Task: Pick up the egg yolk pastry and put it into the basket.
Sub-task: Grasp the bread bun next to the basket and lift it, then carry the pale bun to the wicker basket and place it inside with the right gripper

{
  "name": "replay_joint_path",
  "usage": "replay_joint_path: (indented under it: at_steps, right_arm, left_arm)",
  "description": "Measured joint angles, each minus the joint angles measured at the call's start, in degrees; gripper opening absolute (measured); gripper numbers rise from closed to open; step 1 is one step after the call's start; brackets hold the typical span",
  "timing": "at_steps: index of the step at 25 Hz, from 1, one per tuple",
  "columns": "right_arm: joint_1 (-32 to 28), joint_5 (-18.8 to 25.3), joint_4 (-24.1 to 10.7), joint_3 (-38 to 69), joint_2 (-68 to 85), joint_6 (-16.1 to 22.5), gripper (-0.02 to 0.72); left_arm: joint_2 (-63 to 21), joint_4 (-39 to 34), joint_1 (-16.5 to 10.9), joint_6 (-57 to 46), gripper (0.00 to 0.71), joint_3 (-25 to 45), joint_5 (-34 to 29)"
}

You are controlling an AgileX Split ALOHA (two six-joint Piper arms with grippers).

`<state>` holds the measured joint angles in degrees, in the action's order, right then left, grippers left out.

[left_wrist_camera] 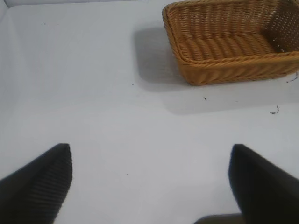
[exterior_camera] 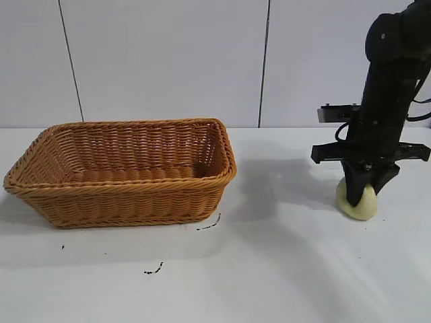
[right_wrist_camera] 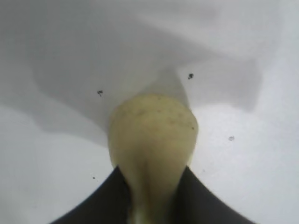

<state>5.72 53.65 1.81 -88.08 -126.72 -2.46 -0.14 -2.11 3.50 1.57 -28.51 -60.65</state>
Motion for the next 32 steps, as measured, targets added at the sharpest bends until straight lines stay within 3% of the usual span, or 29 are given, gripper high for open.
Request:
replay_joint_path:
  at_steps: [5,13,17,21,32]
  right_arm:
    - [0.0,1.7,0.0,-1.2,0.1,0.1,0.078]
    - [0.0,14.6,0.3,-13.8,4.4,0.2,0.077]
    - [0.1,15.3,1.8,-19.5,7.5,0.8,0.076]
    - [2.3,15.5,1.1,-23.9,8.1,0.9,0.076]
    - [18.9,14.8,-1.3,-31.8,8.0,1.1,0.074]
  left_arm:
    - [0.0,0.0,0.0,0.0,0.693,0.0,0.0]
    - [0.0,0.0,0.0,0.0,0.693,0.0,0.0]
    - [0.0,0.0,0.0,0.0,0.693,0.0,0.0]
    - [0.0,0.0,0.0,0.0,0.693,0.0,0.0]
    - [0.0,0.0,0.0,0.0,0.693,0.0,0.0]
